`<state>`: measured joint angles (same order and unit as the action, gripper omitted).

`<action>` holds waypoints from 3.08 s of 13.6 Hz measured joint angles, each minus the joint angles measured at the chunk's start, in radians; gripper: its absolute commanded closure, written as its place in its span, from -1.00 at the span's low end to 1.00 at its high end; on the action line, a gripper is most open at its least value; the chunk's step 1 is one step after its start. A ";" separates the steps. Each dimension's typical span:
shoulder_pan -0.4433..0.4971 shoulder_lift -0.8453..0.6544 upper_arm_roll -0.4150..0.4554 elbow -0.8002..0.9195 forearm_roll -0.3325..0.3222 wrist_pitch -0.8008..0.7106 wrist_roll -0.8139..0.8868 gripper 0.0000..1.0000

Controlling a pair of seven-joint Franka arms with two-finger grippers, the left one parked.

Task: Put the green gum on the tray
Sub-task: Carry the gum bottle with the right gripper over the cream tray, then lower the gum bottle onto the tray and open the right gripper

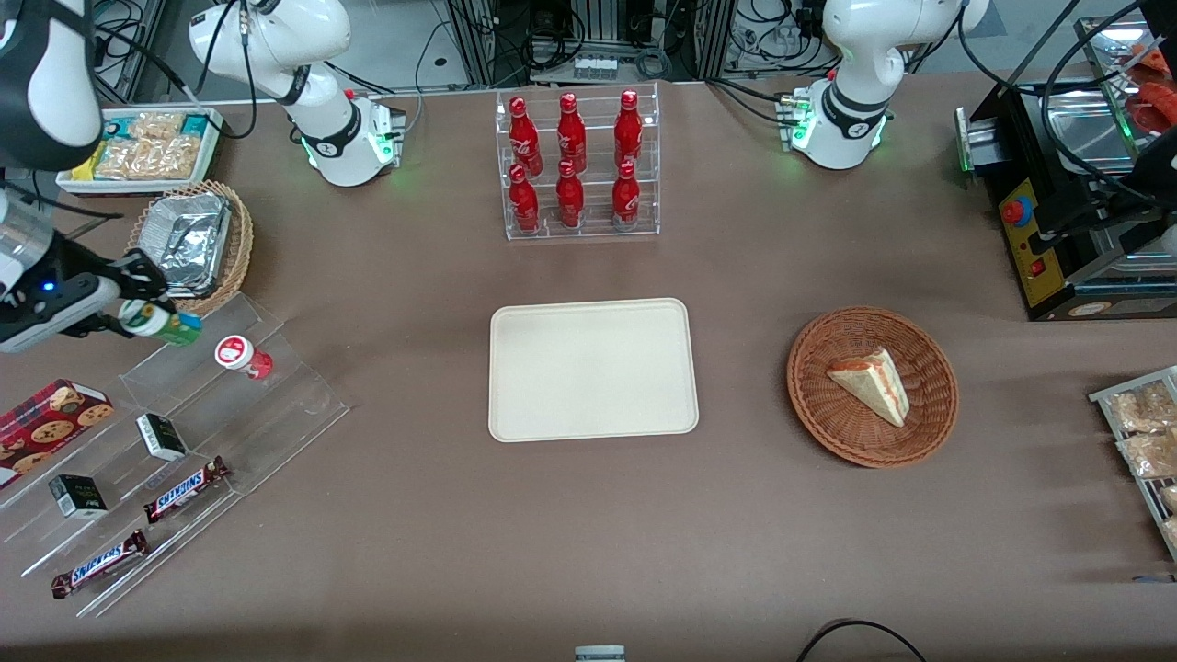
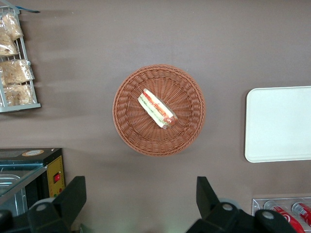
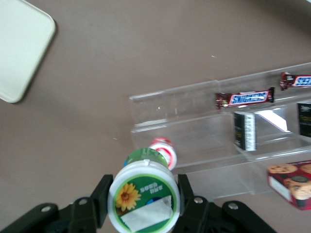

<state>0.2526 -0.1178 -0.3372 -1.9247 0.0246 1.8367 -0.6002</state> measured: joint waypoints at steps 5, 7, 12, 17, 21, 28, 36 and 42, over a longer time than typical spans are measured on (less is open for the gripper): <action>0.206 0.014 0.002 0.022 0.000 -0.036 0.336 1.00; 0.294 0.029 0.003 0.023 0.001 -0.039 0.473 1.00; 0.543 0.126 0.005 0.078 0.000 -0.028 0.884 1.00; 0.680 0.381 0.006 0.275 0.051 0.030 1.163 1.00; 0.769 0.597 0.007 0.343 0.055 0.244 1.364 1.00; 0.840 0.809 0.006 0.414 0.055 0.382 1.455 1.00; 0.840 0.857 0.018 0.417 0.083 0.414 1.456 1.00; 0.835 0.864 0.017 0.417 0.121 0.430 1.456 -0.06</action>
<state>1.0879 0.7458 -0.3197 -1.5080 0.1455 2.2662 0.8555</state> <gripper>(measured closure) 0.410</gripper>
